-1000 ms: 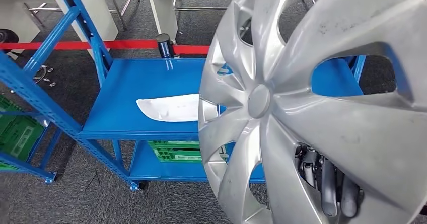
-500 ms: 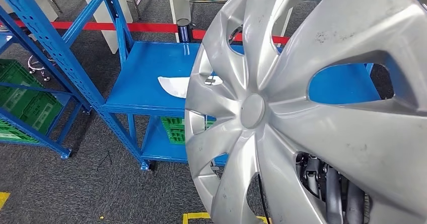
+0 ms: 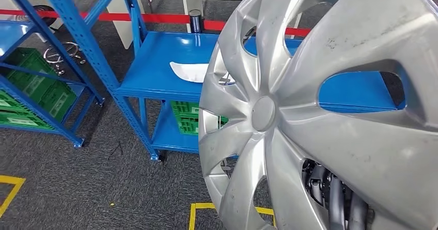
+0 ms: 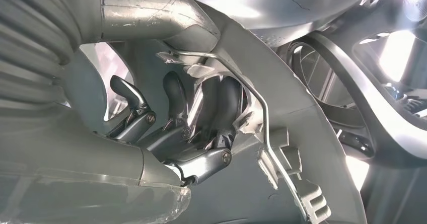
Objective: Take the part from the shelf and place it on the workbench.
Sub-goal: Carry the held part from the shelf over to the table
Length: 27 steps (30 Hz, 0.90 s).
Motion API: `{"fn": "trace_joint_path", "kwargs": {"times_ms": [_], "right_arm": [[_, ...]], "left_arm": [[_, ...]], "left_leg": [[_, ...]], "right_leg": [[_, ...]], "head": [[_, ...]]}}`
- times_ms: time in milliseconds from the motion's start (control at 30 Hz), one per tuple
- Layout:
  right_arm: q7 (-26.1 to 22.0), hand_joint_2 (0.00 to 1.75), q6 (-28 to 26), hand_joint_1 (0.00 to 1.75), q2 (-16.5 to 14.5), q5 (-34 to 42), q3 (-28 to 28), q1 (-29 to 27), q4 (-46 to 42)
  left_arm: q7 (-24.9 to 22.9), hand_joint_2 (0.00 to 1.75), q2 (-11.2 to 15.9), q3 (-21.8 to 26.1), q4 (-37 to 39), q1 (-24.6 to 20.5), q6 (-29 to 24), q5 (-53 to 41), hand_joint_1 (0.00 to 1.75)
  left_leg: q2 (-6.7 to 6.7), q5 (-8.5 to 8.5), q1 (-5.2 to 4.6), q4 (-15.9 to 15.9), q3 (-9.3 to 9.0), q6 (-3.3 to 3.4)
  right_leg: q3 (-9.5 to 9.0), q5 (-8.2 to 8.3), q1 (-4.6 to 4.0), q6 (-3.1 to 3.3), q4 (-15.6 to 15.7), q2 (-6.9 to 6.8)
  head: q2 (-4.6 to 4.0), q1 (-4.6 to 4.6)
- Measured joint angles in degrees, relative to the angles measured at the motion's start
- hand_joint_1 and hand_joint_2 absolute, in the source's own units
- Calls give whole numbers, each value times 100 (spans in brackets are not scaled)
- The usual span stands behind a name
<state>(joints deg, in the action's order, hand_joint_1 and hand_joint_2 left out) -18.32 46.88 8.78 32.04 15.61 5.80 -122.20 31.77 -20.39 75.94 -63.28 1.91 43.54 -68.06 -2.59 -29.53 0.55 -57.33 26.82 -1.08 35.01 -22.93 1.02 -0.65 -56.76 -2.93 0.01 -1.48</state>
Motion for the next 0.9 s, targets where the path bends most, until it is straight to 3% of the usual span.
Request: {"fn": "trace_joint_path", "kwargs": {"times_ms": [67, 133, 200, 267, 300, 333, 367, 433, 500, 533, 600, 633, 700, 767, 800, 833, 867, 900], "right_arm": [[-74, 175, -22, 161, 25, -101, 9, 8, 2], [-122, 175, -76, 161, 62, -204, 17, 14, 2], [-158, 175, -178, 161, 115, -426, 20, 18, 1], [-203, 175, -314, 161, 174, -801, 17, 12, 1], [-226, 175, -366, 161, 206, -974, 16, 3, 1], [-250, 175, -412, 161, 235, -1130, 15, -6, 2], [-277, 175, -470, 161, 264, -1297, 11, -13, 1], [-342, 175, -691, 161, 314, -1817, -7, -24, -2], [-448, 175, -963, 161, 362, -2384, -40, -71, -2], [-525, 175, -1068, 161, 388, -2588, -59, -105, -1], [-709, 175, -1262, 161, 442, -2945, -108, -164, -1], [-797, 175, -1361, 161, 463, -3123, -130, -176, -2], [-910, 175, -1559, 161, 497, -3430, -172, -194, -17], [-953, 175, -1690, 161, 521, -3595, -220, -221, -42], [-974, 175, -1729, 161, 527, -3644, -250, -243, -55], [-1000, 175, -1754, 161, 531, -3686, -278, -266, -71], [-1026, 175, -1766, 161, 532, -3720, -305, -287, -92], [-1047, 175, -1761, 161, 532, -3749, -327, -299, -121]], "left_arm": [[31, 175, 4, 34, -5, -9, 6, -42, 0], [57, 175, 1, 90, -19, -6, 25, -86, 0], [70, 175, -5, 126, -32, -9, 38, -103, 0], [73, 175, -8, 140, -35, -12, 40, -104, 0], [73, 175, -10, 146, -35, -13, 41, -104, 0], [72, 175, -11, 154, -35, -13, 40, -99, 0], [67, 175, -12, 162, -35, -13, 35, -87, 0], [37, 175, -14, 187, -35, -14, 19, -25, 0], [-14, 175, -19, 210, -35, -13, -3, 95, 0], [-48, 175, -21, 215, -36, -7, -16, 172, 0], [-146, 175, -19, 214, -45, 31, -50, 379, 0], [-219, 175, -19, 195, -55, 66, -70, 520, 0], [-408, 175, -17, 104, -86, 164, -133, 886, 0], [-589, 175, -15, -50, -115, 267, -201, 1241, 0], [-663, 175, -14, -138, -129, 312, -232, 1387, 0], [-734, 175, -13, -228, -141, 353, -262, 1517, 0], [-810, 175, -14, -328, -157, 398, -295, 1648, 0], [-887, 175, -14, -431, -176, 444, -333, 1773, 0]], "left_leg": [[49, -11, -59, 166, -4, 121], [107, 129, -63, 202, 107, 244], [147, 300, -57, 231, 244, 340], [192, 452, -91, 223, 421, 384], [211, 528, -109, 216, 517, 392], [226, 601, -125, 203, 624, 395], [238, 667, -136, 184, 725, 391], [253, 770, -149, 121, 902, 367], [264, 863, -158, 59, 1012, 321], [268, 912, -155, 46, 1042, 290], [277, 983, -139, 41, 1077, 222], [280, 906, -125, -11, 1112, 185], [282, 424, -79, -411, 1231, 106], [279, -156, -32, -1156, 1379, 35], [277, -276, -11, -1474, 1408, 11], [274, -254, 6, -1644, 1365, -5], [271, -128, 20, -1601, 1217, -8], [269, 20, 29, -1356, 967, 0]], "right_leg": [[4, 86, 11, -88, 25, -113], [63, 2, 31, -118, -51, -72], [222, -443, 36, -50, -490, 120], [399, -931, 30, 4, -1237, 237], [428, -1027, 29, -15, -1536, 252], [373, -1003, 27, -58, -1667, 257], [222, -896, 24, -108, -1592, 258], [-342, -721, 2, -137, -878, 259], [-816, -780, -34, -69, -122, 262], [-903, -831, -55, -29, 63, 265], [-841, -779, -57, 40, 105, 264], [-798, -727, -46, 84, 103, 261], [-687, -594, -12, 154, 111, 252], [-548, -465, -15, 171, 97, 249], [-471, -403, -15, 162, 82, 248], [-388, -344, -15, 147, 62, 247], [-303, -289, -15, 132, 39, 246], [-221, -239, -15, 115, 17, 246]], "head": [[1, 2], [0, -6], [0, 8], [0, 16], [-1, 16], [-1, 16], [-1, 16], [1, 16], [1, 9], [1, 12], [0, 23], [0, 25], [-1, 10], [-1, -6], [-1, -5], [-1, -6], [-1, -6], [-1, -6]]}}
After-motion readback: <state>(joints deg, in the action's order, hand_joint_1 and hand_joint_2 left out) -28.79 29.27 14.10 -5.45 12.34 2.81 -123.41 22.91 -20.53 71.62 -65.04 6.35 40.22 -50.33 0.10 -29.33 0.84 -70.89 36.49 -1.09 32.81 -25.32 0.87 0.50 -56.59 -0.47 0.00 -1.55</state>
